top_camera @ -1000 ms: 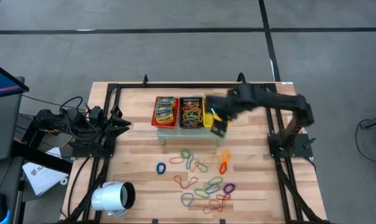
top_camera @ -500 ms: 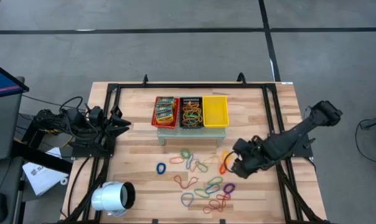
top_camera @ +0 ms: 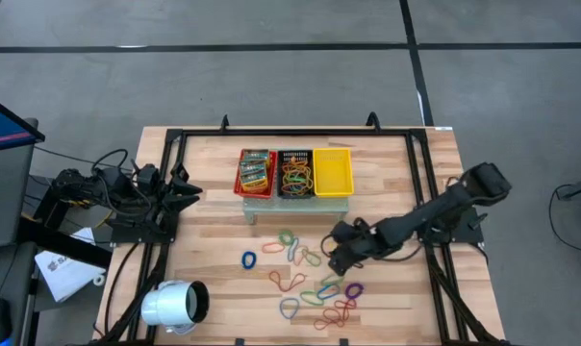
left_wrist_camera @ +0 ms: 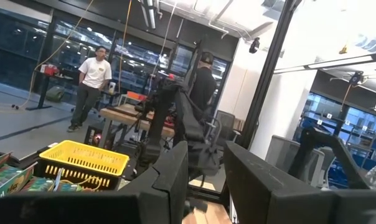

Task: Pick & Place Office Desk Supplies
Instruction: Put the yellow rubber band into the black bin on the shelf

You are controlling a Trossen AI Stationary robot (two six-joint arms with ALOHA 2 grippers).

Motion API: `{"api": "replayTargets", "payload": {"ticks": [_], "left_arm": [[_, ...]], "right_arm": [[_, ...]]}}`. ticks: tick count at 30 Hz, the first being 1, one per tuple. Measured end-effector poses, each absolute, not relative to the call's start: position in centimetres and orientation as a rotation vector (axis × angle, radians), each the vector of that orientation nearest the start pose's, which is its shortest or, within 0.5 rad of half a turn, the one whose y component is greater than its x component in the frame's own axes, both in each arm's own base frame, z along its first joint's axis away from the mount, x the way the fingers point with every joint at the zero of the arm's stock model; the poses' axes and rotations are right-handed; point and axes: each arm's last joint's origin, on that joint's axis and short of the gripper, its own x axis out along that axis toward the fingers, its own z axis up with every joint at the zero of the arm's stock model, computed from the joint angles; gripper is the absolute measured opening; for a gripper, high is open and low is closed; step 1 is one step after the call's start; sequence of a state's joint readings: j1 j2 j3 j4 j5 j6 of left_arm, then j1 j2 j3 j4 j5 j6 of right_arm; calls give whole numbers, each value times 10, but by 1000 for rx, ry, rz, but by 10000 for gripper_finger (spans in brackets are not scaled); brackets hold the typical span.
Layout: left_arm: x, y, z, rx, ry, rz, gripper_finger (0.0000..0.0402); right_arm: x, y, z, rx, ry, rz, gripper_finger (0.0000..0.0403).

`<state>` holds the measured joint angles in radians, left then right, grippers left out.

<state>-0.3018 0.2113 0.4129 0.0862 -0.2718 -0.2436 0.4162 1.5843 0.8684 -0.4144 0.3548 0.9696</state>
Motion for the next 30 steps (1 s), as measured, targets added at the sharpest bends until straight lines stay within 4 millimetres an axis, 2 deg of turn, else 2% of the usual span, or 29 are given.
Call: {"api": "replayTargets", "payload": {"ticks": [7, 11, 15, 21, 22, 26, 30], "left_arm": [[80, -17, 294, -324, -270, -63, 99], [80, -17, 294, -323, -270, -64, 99], [80, -17, 294, -324, -271, -63, 99], [80, -17, 294, -323, -270, -63, 99], [80, -17, 294, -323, -271, -63, 99], [80, -17, 294, -323, -271, -63, 99], [80, -17, 294, -323, -271, -63, 99]], "right_arm": [[283, 92, 129, 414, 1060, -518, 255], [284, 93, 118, 389, 1096, -532, 247], [285, 101, 115, 372, 1108, -528, 190], [285, 108, 116, 396, 1109, -508, 34], [285, 107, 116, 403, 1109, -507, 17], [289, 110, 121, 412, 1106, -508, 8], [299, 118, 140, 399, 1094, -438, 5]]}}
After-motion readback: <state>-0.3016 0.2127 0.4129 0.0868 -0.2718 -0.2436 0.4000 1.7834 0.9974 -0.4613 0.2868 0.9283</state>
